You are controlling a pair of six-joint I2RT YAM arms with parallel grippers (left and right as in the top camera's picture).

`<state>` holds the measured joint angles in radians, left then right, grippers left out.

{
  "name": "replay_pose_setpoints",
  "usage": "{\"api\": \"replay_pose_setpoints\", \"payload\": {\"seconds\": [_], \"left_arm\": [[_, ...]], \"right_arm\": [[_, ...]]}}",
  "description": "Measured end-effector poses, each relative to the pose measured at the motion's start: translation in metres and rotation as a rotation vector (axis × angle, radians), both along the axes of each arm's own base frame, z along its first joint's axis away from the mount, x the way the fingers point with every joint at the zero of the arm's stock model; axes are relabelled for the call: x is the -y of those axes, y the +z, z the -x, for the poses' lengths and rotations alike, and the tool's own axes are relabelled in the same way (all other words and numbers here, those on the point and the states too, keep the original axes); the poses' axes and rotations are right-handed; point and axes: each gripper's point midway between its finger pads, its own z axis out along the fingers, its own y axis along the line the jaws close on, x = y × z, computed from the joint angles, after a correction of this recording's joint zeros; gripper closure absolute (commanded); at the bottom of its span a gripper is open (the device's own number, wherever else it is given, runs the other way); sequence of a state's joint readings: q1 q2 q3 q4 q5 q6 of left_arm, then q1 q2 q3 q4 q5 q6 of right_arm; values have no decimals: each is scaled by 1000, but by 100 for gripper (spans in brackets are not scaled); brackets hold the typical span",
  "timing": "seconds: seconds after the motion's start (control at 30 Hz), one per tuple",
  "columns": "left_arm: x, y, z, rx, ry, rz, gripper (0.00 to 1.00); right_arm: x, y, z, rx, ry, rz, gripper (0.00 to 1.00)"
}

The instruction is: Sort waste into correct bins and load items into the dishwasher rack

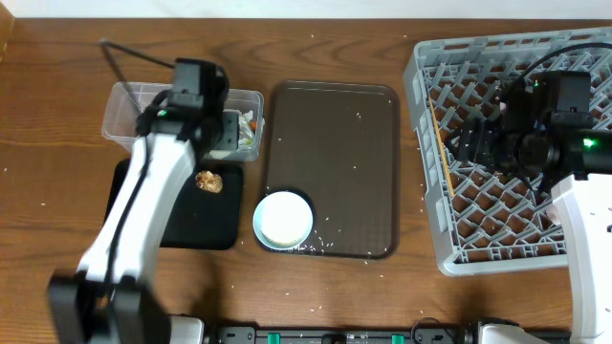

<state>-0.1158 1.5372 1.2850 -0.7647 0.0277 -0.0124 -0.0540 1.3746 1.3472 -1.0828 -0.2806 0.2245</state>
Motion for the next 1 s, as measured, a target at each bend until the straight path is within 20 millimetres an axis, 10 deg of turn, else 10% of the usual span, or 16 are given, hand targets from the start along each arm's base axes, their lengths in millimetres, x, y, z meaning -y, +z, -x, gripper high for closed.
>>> {"api": "replay_pose_setpoints", "payload": {"seconds": [0.2,0.5,1.0], "left_arm": [[-17,27,58,-71,79,10,53],[-25,-57,71,-175,140,12,22],[-42,-115,60,-66,219,39,25]], "right_arm": [[0,0,0,-1,0,0,23],[0,0,0,-3,0,0,23],[0,-1,1,-5,0,0,23]]}}
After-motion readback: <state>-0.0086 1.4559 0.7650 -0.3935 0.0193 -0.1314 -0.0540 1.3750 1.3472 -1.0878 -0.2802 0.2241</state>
